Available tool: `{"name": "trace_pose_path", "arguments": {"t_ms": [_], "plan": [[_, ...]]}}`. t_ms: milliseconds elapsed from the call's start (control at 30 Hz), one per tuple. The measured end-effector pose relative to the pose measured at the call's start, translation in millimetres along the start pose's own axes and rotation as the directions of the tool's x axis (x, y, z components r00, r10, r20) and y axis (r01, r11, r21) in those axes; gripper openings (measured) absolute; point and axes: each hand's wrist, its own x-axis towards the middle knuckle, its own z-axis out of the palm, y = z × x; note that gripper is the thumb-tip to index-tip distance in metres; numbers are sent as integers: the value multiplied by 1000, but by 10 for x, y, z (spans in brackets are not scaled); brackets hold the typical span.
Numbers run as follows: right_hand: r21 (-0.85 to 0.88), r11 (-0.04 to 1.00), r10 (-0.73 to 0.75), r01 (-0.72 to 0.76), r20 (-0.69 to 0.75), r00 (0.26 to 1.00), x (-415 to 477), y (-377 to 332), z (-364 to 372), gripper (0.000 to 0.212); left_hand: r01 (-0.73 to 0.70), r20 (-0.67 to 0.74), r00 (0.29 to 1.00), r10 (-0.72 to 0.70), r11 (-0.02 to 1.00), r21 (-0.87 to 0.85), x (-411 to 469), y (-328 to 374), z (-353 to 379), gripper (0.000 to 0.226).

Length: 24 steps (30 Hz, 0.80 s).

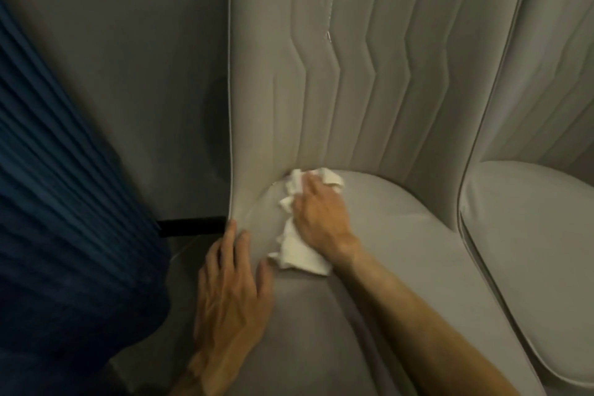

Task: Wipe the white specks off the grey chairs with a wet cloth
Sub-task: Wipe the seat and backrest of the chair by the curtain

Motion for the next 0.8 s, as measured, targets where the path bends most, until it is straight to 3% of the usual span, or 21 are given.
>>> {"name": "trace_pose_path", "arguments": {"t_ms": [133,200,267,367,500,567,633,700,800], "plan": [[49,936,352,-349,-83,932,-46,450,-44,50,15,22,1000,-15,1000,13,12,-10,9,59],[97,956,286,-276,-109,952,122,62,22,50,9,9,1000,-10,1000,22,5,-11,21,58],[82,994,76,-70,-70,995,173,-422,89,50,3,-9,1000,-3,1000,-1,-13,-22,25,58],[62,988,-140,144,-68,988,59,-561,59,51,1,-17,1000,-2,999,-40,-20,-25,26,60],[146,988,-33,49,-112,993,-13,30,12,51,29,44,999,-29,1000,5,-19,-31,17,62],[134,990,47,-35,-91,995,68,-45,26,53,47,45,998,-46,999,-4,-15,-30,-2,63],[165,986,4,11,-91,996,80,-348,103,52,46,49,998,-45,998,-30,-18,-10,-26,66],[158,976,-132,153,-132,982,25,-482,171,52,55,49,998,-50,993,-102,-13,-2,-43,69],[163,963,-200,216,-112,973,-8,-30,95,53,72,13,997,-71,988,-134,-42,7,-90,69]]}}
